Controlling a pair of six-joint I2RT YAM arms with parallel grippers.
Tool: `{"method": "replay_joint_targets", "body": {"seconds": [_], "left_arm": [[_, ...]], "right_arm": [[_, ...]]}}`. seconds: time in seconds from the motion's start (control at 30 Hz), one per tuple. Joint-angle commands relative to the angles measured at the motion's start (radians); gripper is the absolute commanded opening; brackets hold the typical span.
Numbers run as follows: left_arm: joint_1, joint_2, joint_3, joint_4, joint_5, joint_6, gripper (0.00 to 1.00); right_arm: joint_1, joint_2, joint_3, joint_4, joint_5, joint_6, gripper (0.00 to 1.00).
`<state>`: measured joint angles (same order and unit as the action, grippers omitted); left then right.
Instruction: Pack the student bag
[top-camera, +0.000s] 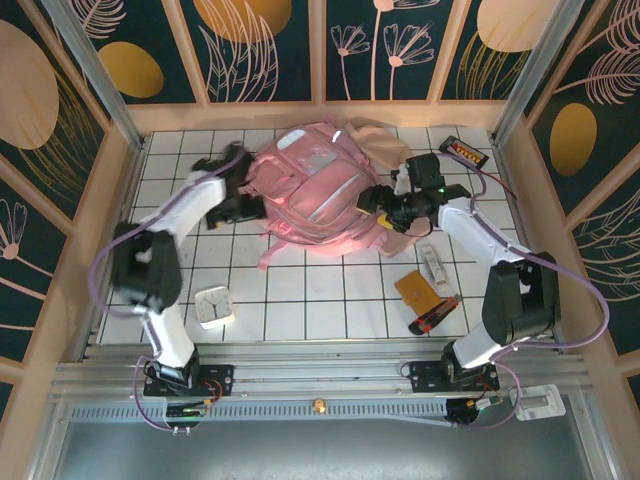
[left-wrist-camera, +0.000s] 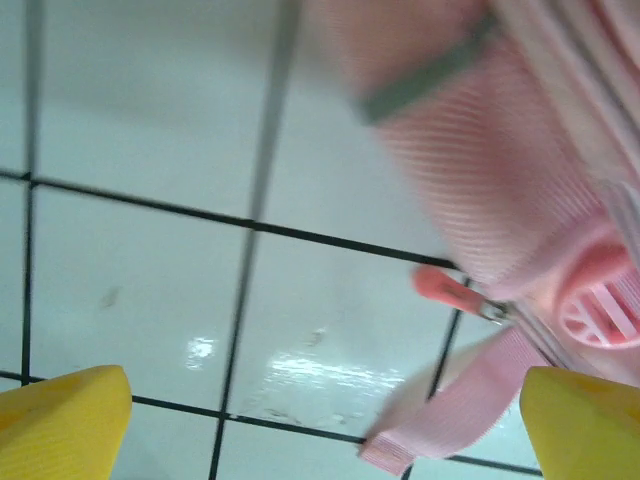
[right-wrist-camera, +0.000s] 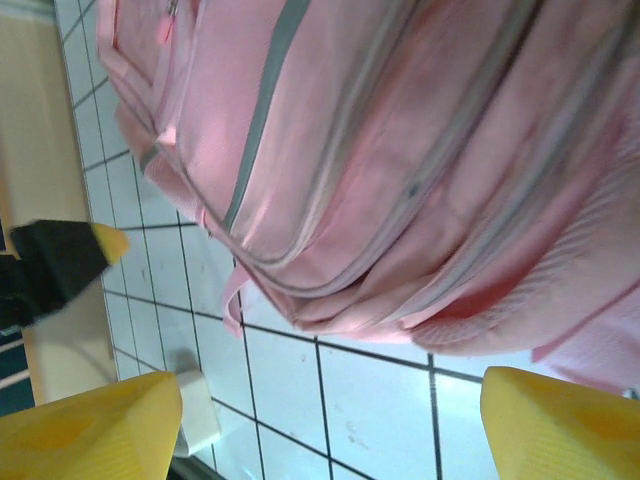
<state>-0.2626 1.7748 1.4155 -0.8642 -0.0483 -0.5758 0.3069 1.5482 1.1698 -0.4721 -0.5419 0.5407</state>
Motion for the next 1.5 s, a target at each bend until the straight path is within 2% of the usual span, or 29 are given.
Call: {"method": "replay_joint_targets", "body": {"seconds": [0.0,0.13,0.23,0.43,0.63,0.77,0.87,0.93,1.0,1.07,1.1,1.23,1.47], "left_arm": [[0.05,-0.137,-0.198,0.417,0.268,-0.181,0.98],[0.114,-0.142,-0.328,0.659,0.422,-0.3,0.89],[0.127,-0.074,-0.312,0.748,0.491,-0.325,0.84],[0.172,0.077,-0.234,0.7,0.531,-0.239,0.79],[0.242,0.145,-0.248,0.686,0.558,-0.151,0.8],[0.258,0.215,-0.202,0.698,0.604,-0.117,0.8],[0.258,0.294,-0.136,0.709,0.642,-0.104,0.69],[0.258,0.333,-0.112,0.725,0.661,-0.114,0.54],[0.258,0.357,-0.115,0.765,0.695,-0.14,0.32],[0.258,0.371,-0.119,0.797,0.723,-0.16,0.05],[0.259,0.369,-0.121,0.801,0.734,-0.161,0.0],[0.277,0.23,-0.23,0.829,0.727,-0.177,0.0],[0.368,-0.024,-0.437,0.867,0.711,-0.235,0.0]], "right_arm": [[0.021,0.01,0.045,-0.025,0.04,0.016,0.79],[0.072,0.038,0.082,-0.05,0.081,0.029,0.77],[0.126,0.047,0.086,-0.065,0.111,0.058,0.75],[0.191,0.077,0.063,-0.071,0.167,0.149,0.71],[0.22,0.167,0.053,-0.05,0.221,0.215,0.71],[0.235,0.209,0.063,-0.042,0.262,0.279,0.71],[0.263,0.232,0.065,-0.025,0.298,0.311,0.71],[0.267,0.247,0.065,0.004,0.326,0.33,0.69],[0.263,0.265,0.074,0.046,0.345,0.332,0.65],[0.255,0.285,0.086,0.094,0.377,0.309,0.51],[0.247,0.303,0.103,0.101,0.386,0.3,0.44],[0.246,0.35,0.181,0.114,0.414,0.26,0.22],[0.18,0.437,0.338,0.141,0.389,0.185,0.0]]}}
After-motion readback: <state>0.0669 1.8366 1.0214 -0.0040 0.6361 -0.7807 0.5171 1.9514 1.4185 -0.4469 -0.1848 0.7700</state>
